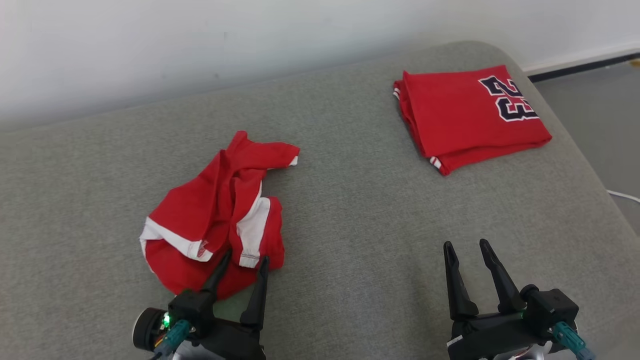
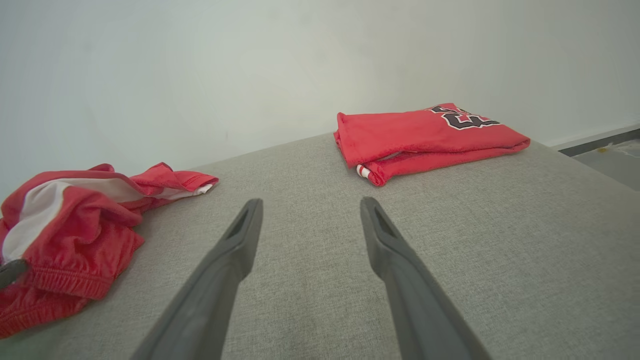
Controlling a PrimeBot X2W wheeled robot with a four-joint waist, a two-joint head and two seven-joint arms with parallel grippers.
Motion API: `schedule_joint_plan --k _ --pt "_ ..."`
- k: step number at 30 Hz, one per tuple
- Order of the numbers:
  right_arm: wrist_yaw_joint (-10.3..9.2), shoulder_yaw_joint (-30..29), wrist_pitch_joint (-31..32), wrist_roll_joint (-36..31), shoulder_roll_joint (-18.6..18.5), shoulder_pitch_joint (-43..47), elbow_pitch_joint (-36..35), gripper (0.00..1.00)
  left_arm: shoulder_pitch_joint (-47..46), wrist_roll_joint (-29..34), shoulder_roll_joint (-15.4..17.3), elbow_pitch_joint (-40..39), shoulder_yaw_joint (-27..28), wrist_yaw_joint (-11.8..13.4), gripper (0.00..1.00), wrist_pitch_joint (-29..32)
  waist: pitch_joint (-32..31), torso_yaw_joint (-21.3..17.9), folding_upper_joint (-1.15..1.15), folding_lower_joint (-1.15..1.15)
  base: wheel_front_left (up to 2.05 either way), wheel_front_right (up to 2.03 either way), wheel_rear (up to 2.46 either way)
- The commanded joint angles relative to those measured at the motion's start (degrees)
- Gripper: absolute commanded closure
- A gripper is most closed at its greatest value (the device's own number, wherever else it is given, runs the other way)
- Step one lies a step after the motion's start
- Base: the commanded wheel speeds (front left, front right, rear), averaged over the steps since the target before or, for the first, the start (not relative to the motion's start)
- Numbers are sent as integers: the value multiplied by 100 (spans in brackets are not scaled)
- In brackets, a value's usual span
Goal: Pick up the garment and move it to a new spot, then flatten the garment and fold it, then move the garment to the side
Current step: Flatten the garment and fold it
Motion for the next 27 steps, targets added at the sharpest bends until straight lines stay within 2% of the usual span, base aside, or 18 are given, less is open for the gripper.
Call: schedule_joint_plan --k 1,3,4,6,7,14,22,25,27 --pt "3 2 -4 43 7 -59 -7 0 -118 -7 9 51 12 7 0 -13 91 -119 -1 -1 0 0 0" --pt "3 1 -4 51 6 -59 9 0 -183 -73 -6 225 -15 7 0 -13 71 -140 -1 -1 0 0 0" --pt "3 1 -4 41 6 -54 17 0 -231 -96 -13 289 -3 7 21 -13 56 -145 -1 -1 0 0 0" --pt "3 3 -4 38 7 -46 27 0 -306 -141 -29 390 23 7 84 -13 13 -134 -1 -1 0 0 0" --pt "3 1 -4 32 7 -34 28 0 -333 -161 -42 409 26 7 100 -13 -11 -121 -1 -1 0 0 0" --pt "3 -147 -3 -32 5 92 0 0 -368 -95 -30 -132 70 7 100 -13 -163 218 -1 -1 0 0 0" --pt "3 -136 -4 45 5 265 7 0 86 186 674 -1277 -154 7 100 -13 -319 903 -1 -1 0 0 0" --pt "3 -75 -4 84 6 266 12 0 469 229 989 -1511 -170 7 100 -13 -325 1056 -1 -1 0 0 0" --pt "3 -87 -3 96 4 254 19 0 754 165 1060 -1631 -173 7 100 -13 -318 1125 -1 -1 0 0 0"
